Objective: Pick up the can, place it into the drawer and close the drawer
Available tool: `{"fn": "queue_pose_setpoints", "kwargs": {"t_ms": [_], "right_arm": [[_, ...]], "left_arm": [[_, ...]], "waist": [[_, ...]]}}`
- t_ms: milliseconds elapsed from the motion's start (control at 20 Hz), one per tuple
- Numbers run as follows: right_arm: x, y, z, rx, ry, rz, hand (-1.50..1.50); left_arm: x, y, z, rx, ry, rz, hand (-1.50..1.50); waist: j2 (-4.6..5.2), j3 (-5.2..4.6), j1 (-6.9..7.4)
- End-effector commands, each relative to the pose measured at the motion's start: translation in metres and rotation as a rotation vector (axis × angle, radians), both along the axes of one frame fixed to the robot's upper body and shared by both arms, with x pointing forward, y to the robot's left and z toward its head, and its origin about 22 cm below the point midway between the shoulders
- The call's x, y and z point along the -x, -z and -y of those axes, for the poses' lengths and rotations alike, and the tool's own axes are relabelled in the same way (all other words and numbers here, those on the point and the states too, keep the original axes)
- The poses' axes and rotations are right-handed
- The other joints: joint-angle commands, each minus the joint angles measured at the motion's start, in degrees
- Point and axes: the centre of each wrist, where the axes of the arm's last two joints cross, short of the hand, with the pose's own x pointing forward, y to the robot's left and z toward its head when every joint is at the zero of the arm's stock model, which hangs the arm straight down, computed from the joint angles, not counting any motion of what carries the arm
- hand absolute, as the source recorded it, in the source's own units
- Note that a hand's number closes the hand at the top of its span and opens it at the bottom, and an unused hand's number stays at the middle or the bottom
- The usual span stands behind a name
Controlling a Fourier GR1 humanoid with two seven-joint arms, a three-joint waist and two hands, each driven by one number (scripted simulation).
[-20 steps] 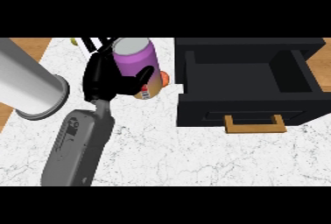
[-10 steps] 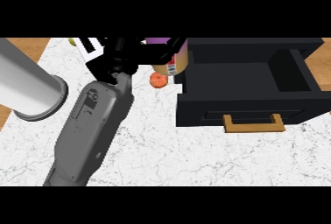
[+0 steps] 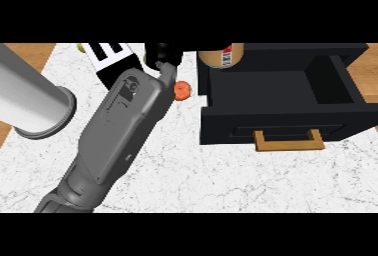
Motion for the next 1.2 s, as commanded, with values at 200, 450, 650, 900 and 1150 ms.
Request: {"fn": "queue_pose_setpoints", "kwargs": {"t_ms": [200, 450, 650, 900, 1150], "right_arm": [[-0.005, 0.014, 0.011, -0.001, -0.035, -0.002, -1.50], [-0.009, 0.006, -0.007, 0.014, -0.037, 0.025, -1.50], [-0.012, -0.010, 0.013, 0.004, -0.005, 0.025, -1.50], [-0.015, -0.005, -0.004, 0.003, -0.032, 0.013, -1.50], [-0.030, -0.014, -0.001, 0.001, -0.026, 0.031, -1.50]], "left_arm": [[-0.022, -0.022, 0.029, -0.013, 0.009, -0.010, 1.50], [-0.018, -0.021, 0.051, -0.031, -0.001, -0.023, 1.50], [-0.023, -0.017, 0.055, -0.043, 0.012, -0.046, 1.50], [-0.026, -0.031, 0.066, -0.060, -0.012, -0.062, 1.50], [-0.023, -0.002, 0.066, -0.089, -0.028, -0.059, 1.50]], "waist": [[0.27, 0.03, -0.76], [0.37, 0.04, -1.73], [0.48, 0.03, -1.78], [0.64, 0.07, -2.47], [0.70, 0.06, -2.58]]}}
